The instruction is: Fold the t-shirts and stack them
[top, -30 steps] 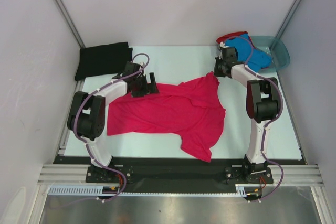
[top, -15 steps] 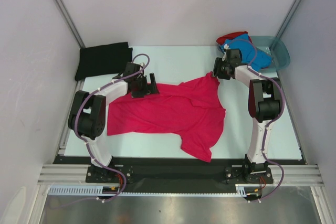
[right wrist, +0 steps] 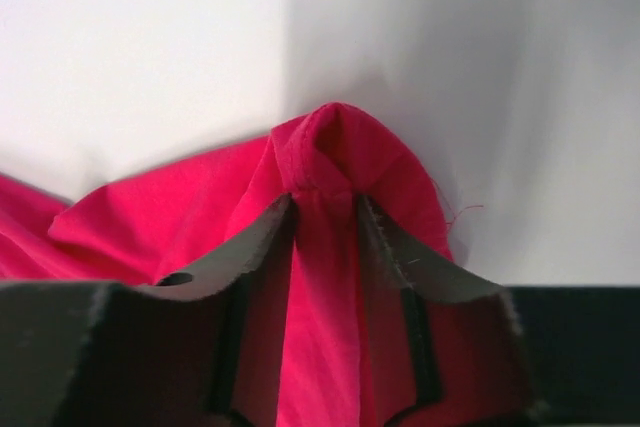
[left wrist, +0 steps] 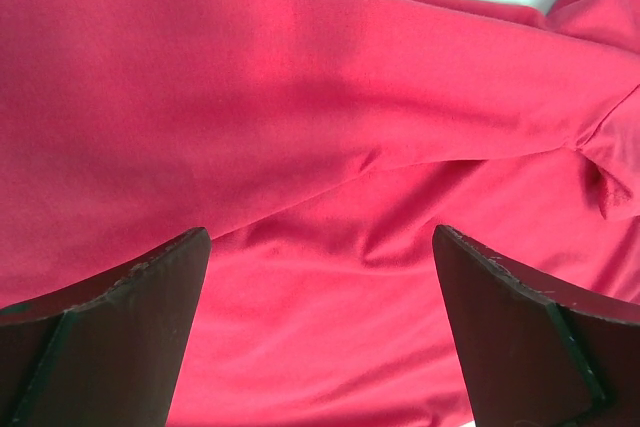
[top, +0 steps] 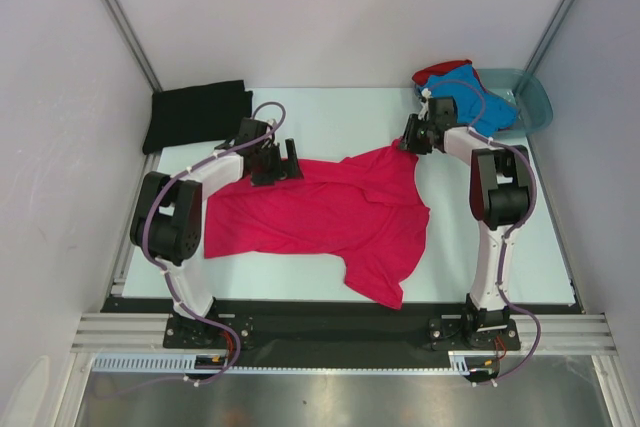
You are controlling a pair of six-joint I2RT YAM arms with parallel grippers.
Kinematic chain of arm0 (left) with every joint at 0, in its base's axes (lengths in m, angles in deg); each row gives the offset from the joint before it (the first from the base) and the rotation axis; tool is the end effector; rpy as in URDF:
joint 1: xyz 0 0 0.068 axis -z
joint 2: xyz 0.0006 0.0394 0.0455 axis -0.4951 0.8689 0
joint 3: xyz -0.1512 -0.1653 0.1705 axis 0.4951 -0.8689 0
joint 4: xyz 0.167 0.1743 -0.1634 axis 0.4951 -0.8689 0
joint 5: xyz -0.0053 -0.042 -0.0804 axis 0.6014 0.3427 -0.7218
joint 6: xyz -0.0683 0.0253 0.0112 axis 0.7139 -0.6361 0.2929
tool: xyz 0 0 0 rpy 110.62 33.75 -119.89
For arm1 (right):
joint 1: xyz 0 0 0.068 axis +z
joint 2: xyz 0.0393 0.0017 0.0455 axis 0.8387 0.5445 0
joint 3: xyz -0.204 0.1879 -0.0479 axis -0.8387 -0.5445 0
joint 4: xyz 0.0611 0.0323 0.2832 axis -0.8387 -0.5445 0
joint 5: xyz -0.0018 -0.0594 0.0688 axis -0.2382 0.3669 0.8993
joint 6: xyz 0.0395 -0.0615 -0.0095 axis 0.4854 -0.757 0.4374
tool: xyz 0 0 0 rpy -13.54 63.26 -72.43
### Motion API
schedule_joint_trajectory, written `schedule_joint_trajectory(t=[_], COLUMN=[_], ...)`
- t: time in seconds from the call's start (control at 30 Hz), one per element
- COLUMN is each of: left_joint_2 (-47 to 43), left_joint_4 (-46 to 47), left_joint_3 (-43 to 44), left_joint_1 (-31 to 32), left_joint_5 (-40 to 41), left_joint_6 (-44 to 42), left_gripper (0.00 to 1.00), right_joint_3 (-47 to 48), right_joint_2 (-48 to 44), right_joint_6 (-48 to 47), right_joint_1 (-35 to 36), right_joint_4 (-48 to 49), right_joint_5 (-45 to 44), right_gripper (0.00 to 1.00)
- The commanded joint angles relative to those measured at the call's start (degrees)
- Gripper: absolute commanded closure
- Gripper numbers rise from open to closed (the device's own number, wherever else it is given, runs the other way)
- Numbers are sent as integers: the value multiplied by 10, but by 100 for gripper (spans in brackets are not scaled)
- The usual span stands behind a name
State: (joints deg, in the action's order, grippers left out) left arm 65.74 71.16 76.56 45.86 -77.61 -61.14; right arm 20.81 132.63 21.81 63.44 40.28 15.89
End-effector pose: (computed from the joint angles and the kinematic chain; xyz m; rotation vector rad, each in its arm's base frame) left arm 0.4036 -0.1311 0.1521 -0.0700 2.5735 -0.5493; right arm 0.5155 0.0748 0.1374 0.0439 2.3857 0.5008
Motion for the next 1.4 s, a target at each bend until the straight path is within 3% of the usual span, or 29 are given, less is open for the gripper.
schedule_joint_trajectory(t=[0.0,0.17,0.7,0.8,0.83,0.87,0.93,1.23,1.37], left_joint_2=[5,6,5,4,3,2,-3,-9,-23], left_joint_4=[0,-2,0,-2,-3,-4,-3,-1,3], left_joint_3=[27,27,23,20,20,20,16,12,3], left_joint_1=[3,3,3,3,3,3,3,3,3], left_joint_5=[-3,-2,3,5,5,6,7,4,2], left_joint_6=[-13,-14,-11,-12,-11,-11,-11,-9,-8], left_gripper=[0,0,0,0,0,0,0,0,0], right_joint_3=[20,5,-135,-141,-143,-147,-155,-138,-151], right_joint_2=[14,10,-95,-108,-112,-118,-145,-199,-213], right_joint_6=[10,19,76,82,80,78,68,32,30], right_joint_1=[-3,-12,-5,2,5,6,10,16,15], right_joint_4=[12,18,15,8,9,10,18,-30,-37], right_joint_5=[27,20,-195,-221,-229,-236,-259,-341,-290], right_gripper=[70,99,100,84,62,49,34,25,27])
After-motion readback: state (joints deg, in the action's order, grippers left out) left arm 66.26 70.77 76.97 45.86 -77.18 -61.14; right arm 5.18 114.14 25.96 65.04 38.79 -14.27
